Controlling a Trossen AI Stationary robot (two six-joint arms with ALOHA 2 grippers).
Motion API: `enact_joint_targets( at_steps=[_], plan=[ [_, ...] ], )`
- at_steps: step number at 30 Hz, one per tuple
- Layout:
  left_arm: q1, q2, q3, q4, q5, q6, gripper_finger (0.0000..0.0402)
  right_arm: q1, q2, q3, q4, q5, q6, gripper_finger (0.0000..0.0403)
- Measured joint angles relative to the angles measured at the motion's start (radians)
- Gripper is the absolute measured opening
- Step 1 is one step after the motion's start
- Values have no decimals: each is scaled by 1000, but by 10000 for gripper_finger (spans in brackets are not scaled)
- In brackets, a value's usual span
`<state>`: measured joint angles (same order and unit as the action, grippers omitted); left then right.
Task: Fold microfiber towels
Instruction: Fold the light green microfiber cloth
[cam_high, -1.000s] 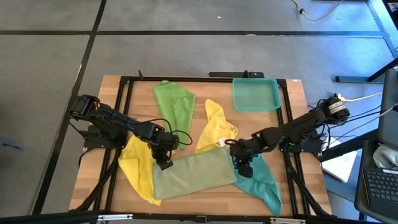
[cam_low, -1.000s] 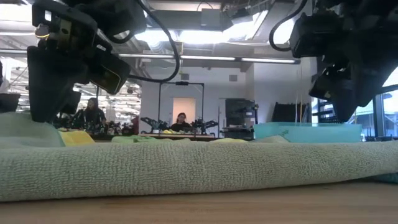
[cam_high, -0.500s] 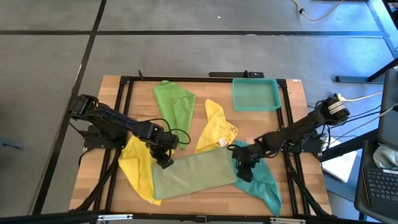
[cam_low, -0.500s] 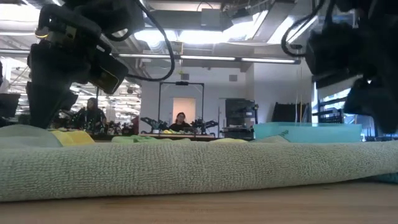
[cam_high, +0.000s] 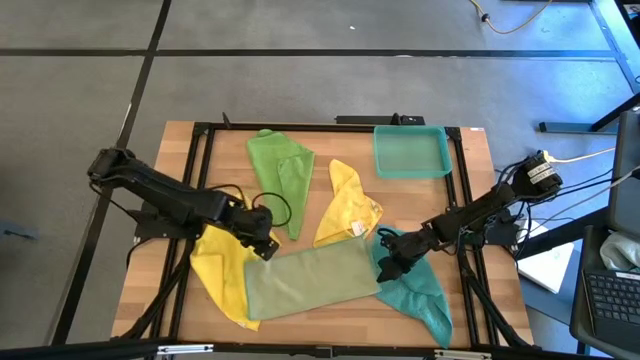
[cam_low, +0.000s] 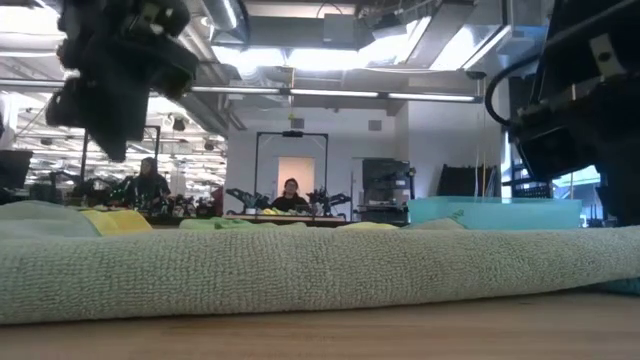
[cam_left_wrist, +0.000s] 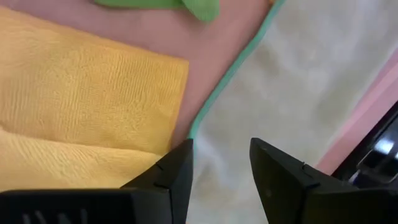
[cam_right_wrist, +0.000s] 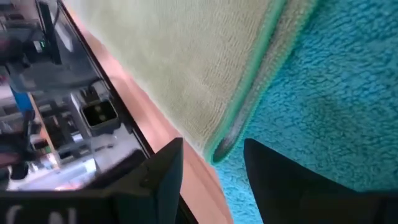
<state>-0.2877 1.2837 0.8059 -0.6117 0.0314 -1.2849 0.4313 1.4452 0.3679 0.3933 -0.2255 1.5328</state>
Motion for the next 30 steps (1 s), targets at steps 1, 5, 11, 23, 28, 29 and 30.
enact_joint_targets(
  at_steps=[1, 5, 11, 23, 28, 29, 30],
  plan=[
    [-15, -9, 0, 0, -25, -36, 149, 0, 0, -1, -1, 4, 7, 172],
    [-79, -24, 0, 14, -91, -157, 149, 0, 0, -1, -1, 5, 13, 172],
    [-172, -20, 0, 21, -184, -308, 149, 20, 0, -1, -34, 6, 0, 172],
    [-211, -20, 0, 83, -337, -377, 149, 38, 0, 0, -3, 76, 67, 172],
    [-211, -19, 0, 152, -343, -322, 149, 40, 23, 35, 16, 108, 109, 172],
    [-212, -19, 0, 162, -343, -321, 149, 45, 37, 46, 15, 101, 110, 172],
    [-215, -19, 0, 166, -344, -320, 149, 52, 52, 58, 12, 97, 113, 172]
  ],
)
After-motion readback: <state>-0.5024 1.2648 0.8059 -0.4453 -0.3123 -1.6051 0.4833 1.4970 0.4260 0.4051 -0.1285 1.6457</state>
